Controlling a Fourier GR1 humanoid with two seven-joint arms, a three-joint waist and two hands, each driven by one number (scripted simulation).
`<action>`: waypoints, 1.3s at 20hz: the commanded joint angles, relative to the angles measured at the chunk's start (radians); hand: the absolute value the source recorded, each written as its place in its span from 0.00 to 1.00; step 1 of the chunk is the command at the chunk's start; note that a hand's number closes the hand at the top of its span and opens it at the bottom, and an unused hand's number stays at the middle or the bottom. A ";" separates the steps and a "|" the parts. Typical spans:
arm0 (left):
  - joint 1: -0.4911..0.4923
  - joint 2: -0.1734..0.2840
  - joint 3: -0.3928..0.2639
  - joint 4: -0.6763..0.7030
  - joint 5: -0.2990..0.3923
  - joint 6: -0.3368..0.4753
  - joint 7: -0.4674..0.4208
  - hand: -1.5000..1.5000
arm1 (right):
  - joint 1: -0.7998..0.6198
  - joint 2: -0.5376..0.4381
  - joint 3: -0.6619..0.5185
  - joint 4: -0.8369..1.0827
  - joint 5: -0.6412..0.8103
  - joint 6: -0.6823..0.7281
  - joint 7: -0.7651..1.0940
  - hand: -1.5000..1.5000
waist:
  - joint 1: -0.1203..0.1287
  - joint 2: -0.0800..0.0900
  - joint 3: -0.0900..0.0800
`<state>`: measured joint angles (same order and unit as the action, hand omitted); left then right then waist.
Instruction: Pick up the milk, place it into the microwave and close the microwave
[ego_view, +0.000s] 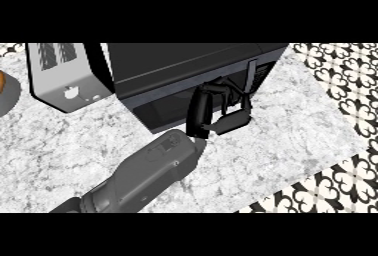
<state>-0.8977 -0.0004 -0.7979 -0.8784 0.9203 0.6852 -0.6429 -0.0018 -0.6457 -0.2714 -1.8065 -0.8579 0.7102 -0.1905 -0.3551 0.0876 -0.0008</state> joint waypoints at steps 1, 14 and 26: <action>-0.057 0.000 0.038 0.088 0.030 -0.030 0.012 1.00 | -0.006 -0.019 0.013 -0.005 -0.032 0.024 0.013 0.00 | -0.007 0.019 -0.002; -0.065 0.000 0.025 0.109 0.079 -0.025 -0.033 1.00 | -0.007 -0.067 0.007 0.008 -0.109 0.051 0.036 0.00 | -0.013 0.016 0.000; -0.097 0.000 -0.045 0.184 0.077 -0.011 -0.014 1.00 | -0.021 -0.102 0.017 0.002 -0.178 0.095 0.044 0.00 | -0.011 0.012 0.005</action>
<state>-0.9397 -0.0003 -0.8567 -0.8126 0.9822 0.6765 -0.7143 -0.0189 -0.7371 -0.2570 -1.8029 -1.0101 0.7921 -0.1489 -0.3626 0.0859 0.0050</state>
